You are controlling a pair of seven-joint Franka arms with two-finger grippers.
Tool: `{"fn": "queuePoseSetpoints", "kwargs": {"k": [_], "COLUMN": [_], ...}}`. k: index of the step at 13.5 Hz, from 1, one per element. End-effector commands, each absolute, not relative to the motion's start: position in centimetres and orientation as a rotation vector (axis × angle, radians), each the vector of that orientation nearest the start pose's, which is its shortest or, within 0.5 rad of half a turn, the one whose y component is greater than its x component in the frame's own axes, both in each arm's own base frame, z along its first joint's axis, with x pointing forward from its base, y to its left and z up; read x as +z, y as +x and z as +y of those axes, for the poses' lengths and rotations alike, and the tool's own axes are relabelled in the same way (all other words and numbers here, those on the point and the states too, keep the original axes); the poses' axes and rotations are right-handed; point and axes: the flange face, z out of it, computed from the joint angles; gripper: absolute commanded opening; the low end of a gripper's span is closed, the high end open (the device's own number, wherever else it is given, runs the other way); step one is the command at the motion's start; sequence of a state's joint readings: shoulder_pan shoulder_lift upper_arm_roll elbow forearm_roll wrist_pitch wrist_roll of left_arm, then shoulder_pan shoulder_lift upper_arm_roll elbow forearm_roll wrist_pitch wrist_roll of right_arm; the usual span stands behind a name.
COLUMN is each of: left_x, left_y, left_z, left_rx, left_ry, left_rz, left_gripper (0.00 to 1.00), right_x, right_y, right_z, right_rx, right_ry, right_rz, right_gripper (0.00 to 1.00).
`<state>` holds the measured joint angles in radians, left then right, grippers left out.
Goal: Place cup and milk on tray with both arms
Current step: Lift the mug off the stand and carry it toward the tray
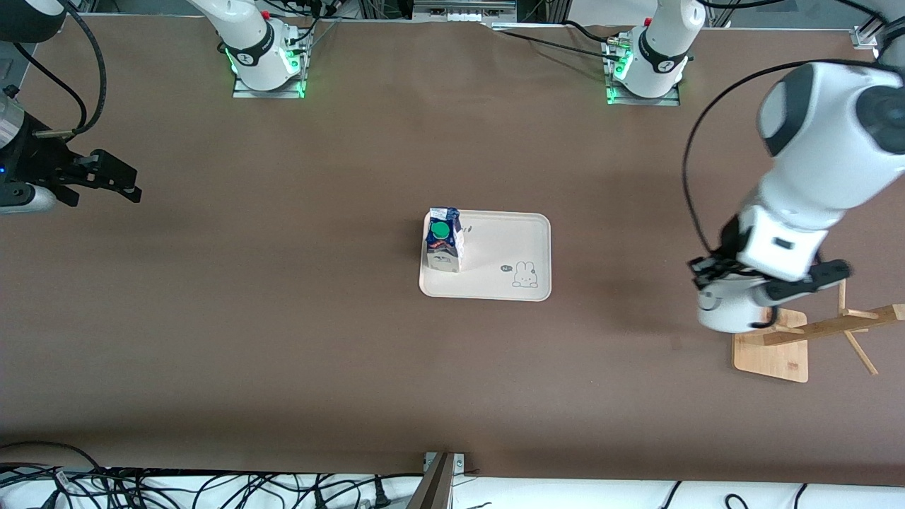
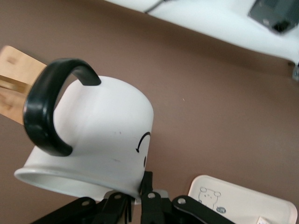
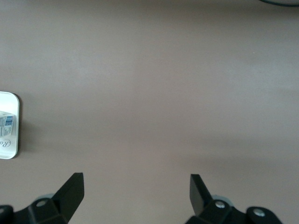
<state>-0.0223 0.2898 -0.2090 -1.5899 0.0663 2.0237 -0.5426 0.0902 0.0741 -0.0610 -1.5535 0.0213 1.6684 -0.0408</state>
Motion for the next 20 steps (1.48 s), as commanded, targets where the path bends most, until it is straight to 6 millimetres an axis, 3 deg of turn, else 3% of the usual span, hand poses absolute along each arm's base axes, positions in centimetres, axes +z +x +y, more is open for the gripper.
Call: {"fn": "queuePoseSetpoints", "kwargs": {"k": [1, 2, 3, 5, 7, 8, 10, 12, 15, 17, 20], "left_x": [45.4, 44.8, 44.3, 40.1, 35.7, 35.5, 34.6, 31.2, 28.1, 28.4, 28.1], "left_y": [65.8, 65.5, 65.3, 65.2, 63.3, 62.9, 63.5, 63.3, 61.0, 60.7, 59.0], "left_z": [-17.4, -19.8, -20.8, -23.6, -29.3, -31.6, -32.9, -33.6, -37.9, -38.3, -38.7], "left_rx": [-0.166, -0.158, -0.144, -0.052, 0.044, 0.036, 0.041, 0.117, 0.166, 0.18, 0.353], "left_ry": [-3.152, -3.159, -3.164, -3.161, -3.151, -3.155, -3.163, -3.159, -3.132, -3.136, -3.098], "left_rz": [-0.379, -0.325, -0.303, -0.239, -0.124, -0.116, -0.142, -0.138, -0.032, -0.038, -0.066], "left_gripper": [0.03, 0.03, 0.03, 0.03, 0.03, 0.02, 0.0, 0.0, 0.0, 0.0, 0.0], "right_x": [60.4, 60.5, 60.4, 60.5, 60.5, 60.5, 60.5, 60.3, 60.3, 60.3, 60.3], "right_y": [58.8, 58.7, 58.8, 58.7, 58.7, 58.7, 58.7, 58.7, 58.6, 58.6, 58.6], "right_z": [2.0, 2.0, 2.0, 2.0, 2.0, 2.0, 2.0, 2.0, 1.8, 1.9, 1.9], "right_rx": [-0.067, -0.07, -0.067, -0.067, -0.065, -0.065, -0.065, -0.055, -0.055, -0.055, -0.053], "right_ry": [-3.127, -3.127, -3.127, -3.127, -3.127, -3.127, -3.127, -3.127, -3.127, -3.127, -3.127], "right_rz": [-0.102, -0.102, -0.102, -0.102, -0.102, -0.102, -0.102, -0.1, -0.095, -0.097, -0.097], "right_gripper": [1.0, 1.0, 1.0, 1.0, 1.0, 1.0, 1.0, 1.0, 1.0, 1.0, 1.0]}}
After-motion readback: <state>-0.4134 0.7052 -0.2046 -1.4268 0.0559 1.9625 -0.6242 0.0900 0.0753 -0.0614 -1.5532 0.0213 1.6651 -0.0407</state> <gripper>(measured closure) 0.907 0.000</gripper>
